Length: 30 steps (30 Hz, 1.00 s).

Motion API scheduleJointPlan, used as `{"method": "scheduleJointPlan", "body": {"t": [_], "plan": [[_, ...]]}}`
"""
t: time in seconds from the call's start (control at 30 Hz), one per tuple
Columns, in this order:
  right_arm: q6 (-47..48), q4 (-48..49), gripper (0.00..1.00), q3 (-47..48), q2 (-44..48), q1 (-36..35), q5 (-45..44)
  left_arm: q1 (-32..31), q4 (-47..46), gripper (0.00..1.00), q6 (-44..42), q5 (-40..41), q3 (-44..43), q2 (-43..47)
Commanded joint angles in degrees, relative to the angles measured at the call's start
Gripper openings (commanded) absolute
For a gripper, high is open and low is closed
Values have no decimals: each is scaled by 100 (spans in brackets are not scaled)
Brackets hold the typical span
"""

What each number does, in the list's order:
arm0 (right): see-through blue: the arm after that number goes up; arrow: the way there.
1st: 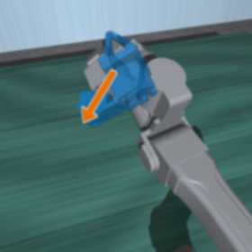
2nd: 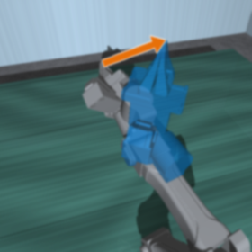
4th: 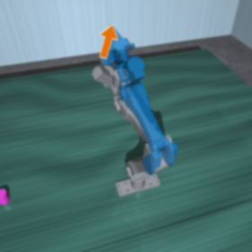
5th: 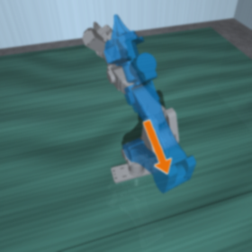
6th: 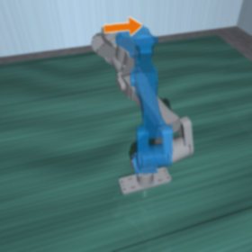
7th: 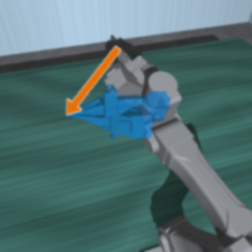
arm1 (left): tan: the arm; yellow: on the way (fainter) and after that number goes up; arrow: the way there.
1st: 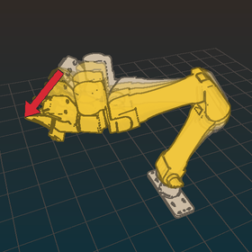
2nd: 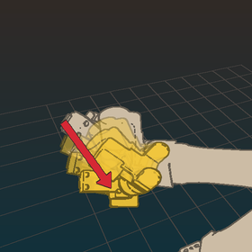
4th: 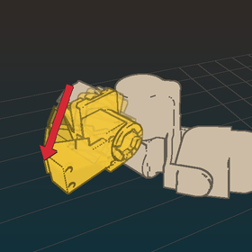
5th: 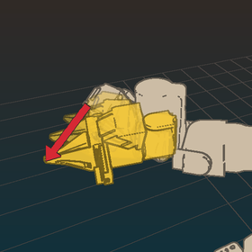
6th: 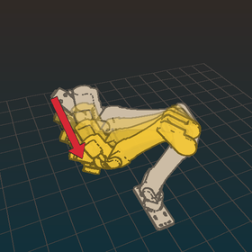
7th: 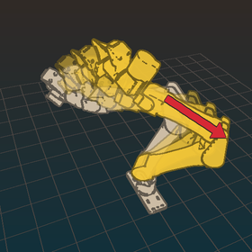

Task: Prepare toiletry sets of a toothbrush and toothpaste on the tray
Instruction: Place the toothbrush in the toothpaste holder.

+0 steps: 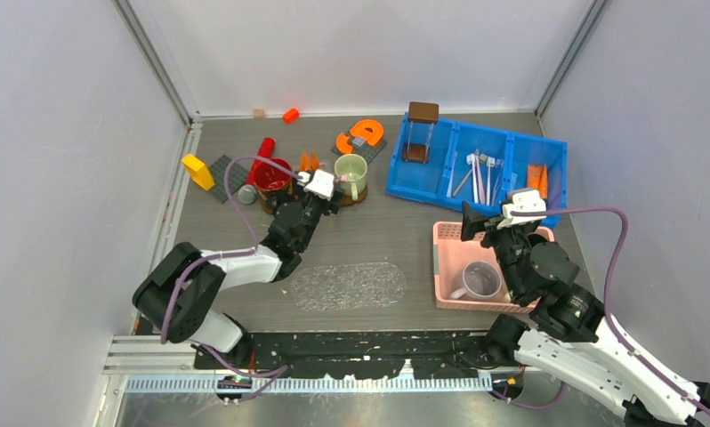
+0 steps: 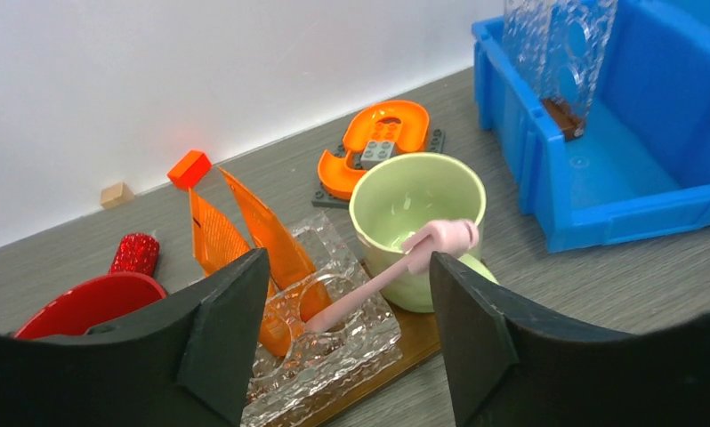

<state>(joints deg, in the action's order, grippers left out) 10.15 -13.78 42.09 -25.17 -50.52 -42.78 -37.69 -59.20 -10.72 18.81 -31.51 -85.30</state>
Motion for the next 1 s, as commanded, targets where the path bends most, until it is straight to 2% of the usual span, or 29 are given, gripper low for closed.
{"method": "scheduleJointPlan", "body": {"t": [0.0, 0.13, 0.33, 0.5, 0.57, 0.73, 0.77, 0.97], "plan": [[-186, 58, 89, 190, -159, -28, 18, 24, 106, 71, 228, -249, 26, 685], [-418, -235, 91, 519, -476, -28, -12, 19, 940, 78, 472, -384, -14, 1356], [-872, -956, 98, 1280, -1313, -20, -638, 21, 3671, 97, 1480, -208, -750, 2464], [-1285, -1467, 98, 1866, -2147, 167, -698, 21, 5803, 100, 2033, 41, -1790, 2791], [-1492, -1654, 98, 2101, -2488, 478, -431, 36, 6700, 100, 2191, 142, -2278, 2774], [-2210, -2090, 96, 2656, -3401, 2119, 969, 147, 8714, 100, 2285, 53, -3526, 2525], [-2281, -2152, 95, 2786, -3660, 2464, 1232, 229, 9005, 100, 2281, -48, -3703, 2476], [-2819, -2465, 90, 3465, -5032, 3529, 1921, 737, 10150, 100, 2171, -692, -4283, 2329]]}}
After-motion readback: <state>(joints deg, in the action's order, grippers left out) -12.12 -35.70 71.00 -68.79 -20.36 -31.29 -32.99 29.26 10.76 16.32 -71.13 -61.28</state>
